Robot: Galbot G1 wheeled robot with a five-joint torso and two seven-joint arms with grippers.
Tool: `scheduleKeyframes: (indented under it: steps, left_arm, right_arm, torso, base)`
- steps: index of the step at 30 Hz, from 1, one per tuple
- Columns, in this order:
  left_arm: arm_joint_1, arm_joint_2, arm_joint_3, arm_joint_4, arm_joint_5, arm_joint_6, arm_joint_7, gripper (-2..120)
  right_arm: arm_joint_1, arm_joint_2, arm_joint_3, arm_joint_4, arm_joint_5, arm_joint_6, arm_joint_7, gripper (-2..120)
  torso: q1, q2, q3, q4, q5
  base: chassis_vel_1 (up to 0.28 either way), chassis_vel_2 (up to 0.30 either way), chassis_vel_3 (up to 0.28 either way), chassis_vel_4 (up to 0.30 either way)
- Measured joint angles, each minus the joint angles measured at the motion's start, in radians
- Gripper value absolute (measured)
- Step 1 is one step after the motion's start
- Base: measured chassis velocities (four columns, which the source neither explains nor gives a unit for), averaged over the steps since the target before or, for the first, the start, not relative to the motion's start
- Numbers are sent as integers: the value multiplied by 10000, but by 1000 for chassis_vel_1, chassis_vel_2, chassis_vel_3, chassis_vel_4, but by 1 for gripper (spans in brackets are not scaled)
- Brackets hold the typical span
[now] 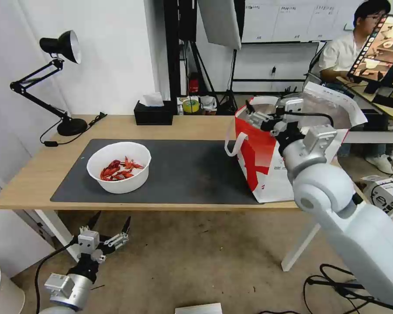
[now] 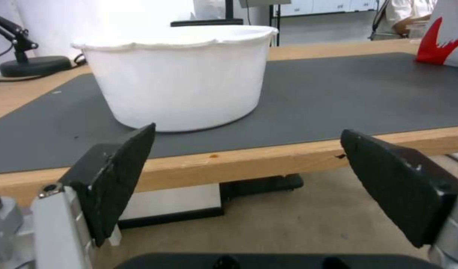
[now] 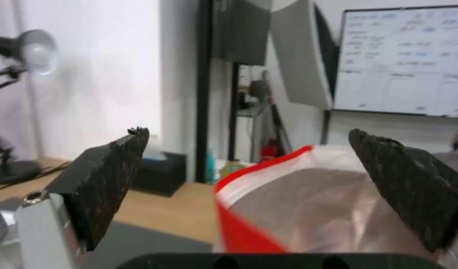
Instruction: Pick up the trash from the table and place it into the takeout bag.
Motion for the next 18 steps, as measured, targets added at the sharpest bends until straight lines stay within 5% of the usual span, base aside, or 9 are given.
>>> scheduleKeyframes:
  steps: [18]
  left_arm:
    - [-141,-14,17,64,-44,-4,-10,100]
  right_arm:
    - [-2271,-543,229,1336,18,-88,-1432,100]
  torso:
    - [0,0,0,-1,2]
  base:
    - [0,0,0,0]
